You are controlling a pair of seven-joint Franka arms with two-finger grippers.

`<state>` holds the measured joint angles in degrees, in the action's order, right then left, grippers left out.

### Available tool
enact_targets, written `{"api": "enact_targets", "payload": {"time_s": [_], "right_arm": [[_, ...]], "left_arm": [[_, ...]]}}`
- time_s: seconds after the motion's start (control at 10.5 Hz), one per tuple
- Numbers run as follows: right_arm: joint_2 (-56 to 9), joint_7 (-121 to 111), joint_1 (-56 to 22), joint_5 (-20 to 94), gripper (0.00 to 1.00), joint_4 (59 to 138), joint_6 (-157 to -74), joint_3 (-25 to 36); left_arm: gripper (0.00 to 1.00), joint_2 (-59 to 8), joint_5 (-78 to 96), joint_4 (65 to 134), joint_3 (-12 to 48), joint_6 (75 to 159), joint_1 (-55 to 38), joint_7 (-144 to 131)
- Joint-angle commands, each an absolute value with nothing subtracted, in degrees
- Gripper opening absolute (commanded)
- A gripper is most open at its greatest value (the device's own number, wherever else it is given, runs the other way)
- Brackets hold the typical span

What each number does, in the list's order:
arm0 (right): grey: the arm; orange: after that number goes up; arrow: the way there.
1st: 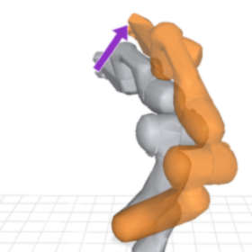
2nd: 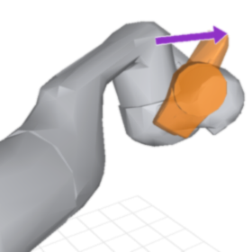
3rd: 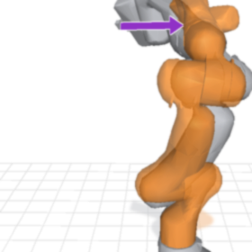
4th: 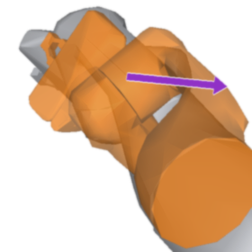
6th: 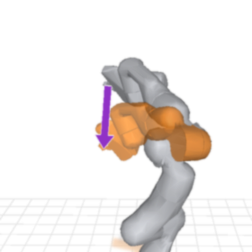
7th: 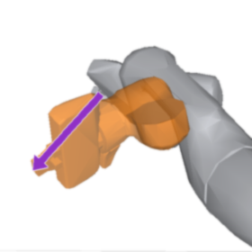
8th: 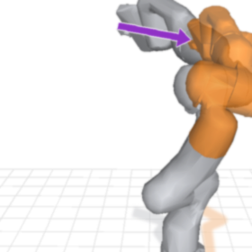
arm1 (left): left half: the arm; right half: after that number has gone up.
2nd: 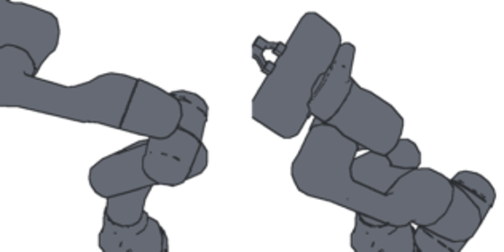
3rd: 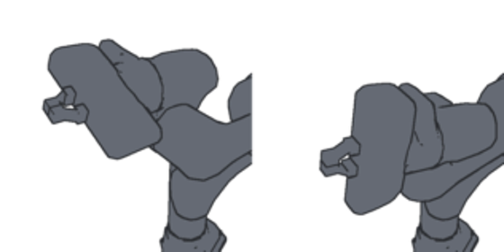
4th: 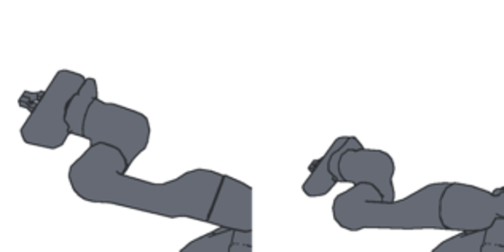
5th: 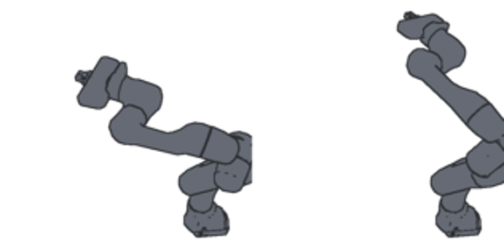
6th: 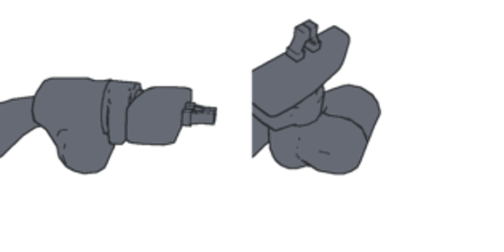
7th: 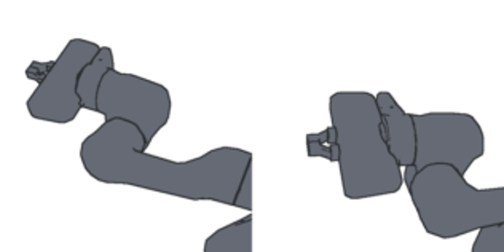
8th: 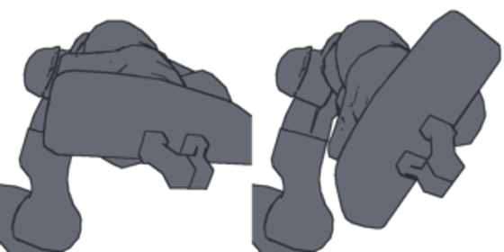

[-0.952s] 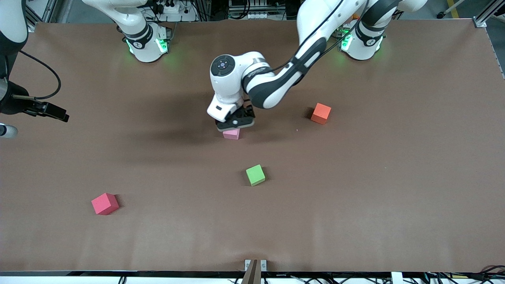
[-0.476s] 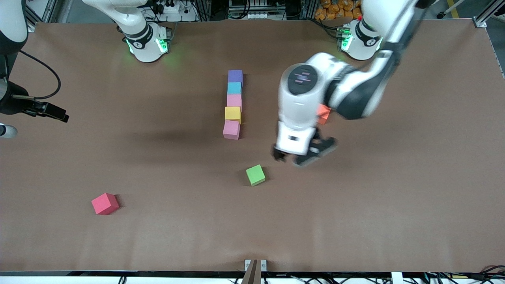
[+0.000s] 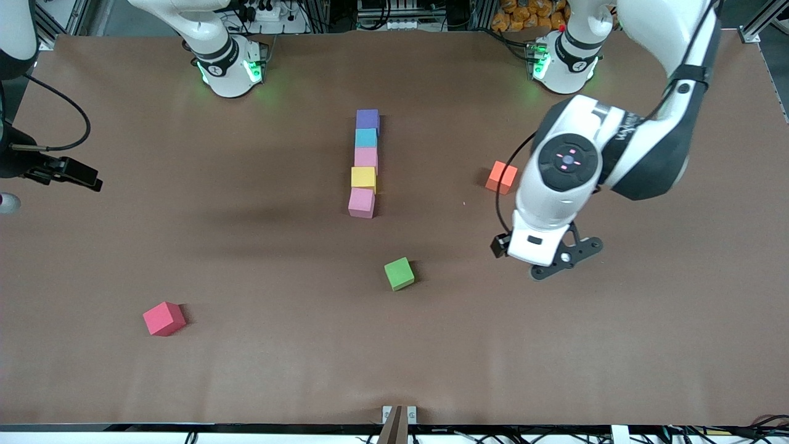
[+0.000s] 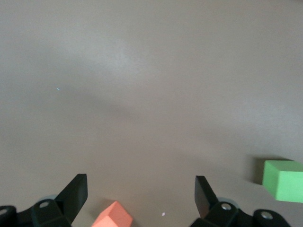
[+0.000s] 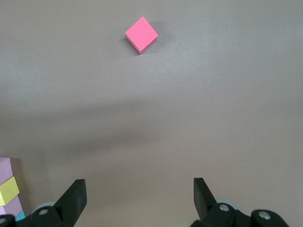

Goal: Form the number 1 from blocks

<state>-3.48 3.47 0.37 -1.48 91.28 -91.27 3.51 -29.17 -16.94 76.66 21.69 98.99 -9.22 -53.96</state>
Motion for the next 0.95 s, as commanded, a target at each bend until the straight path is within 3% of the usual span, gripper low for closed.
{"api": "enact_targets", "payload": {"time_s": [0.0, 0.38, 0.86], "right_arm": [[-3.4, -0.9, 0.9, -2.9, 1.0, 90.0, -91.8, 3.3], [-3.4, -0.8, 0.7, -2.9, 1.0, 90.0, -93.8, 3.5], [-3.4, -0.5, 1.0, -2.3, 1.0, 89.3, -94.7, 3.4]], "left_arm": [[1.0, -20.5, -12.4, 85.9, 21.4, 98.6, -4.8, -44.0], [1.0, -7.8, -2.4, 92.0, 9.2, 98.2, -5.3, -23.8], [1.0, -0.2, -2.1, 91.9, 6.2, 93.0, -5.2, -20.2]]}}
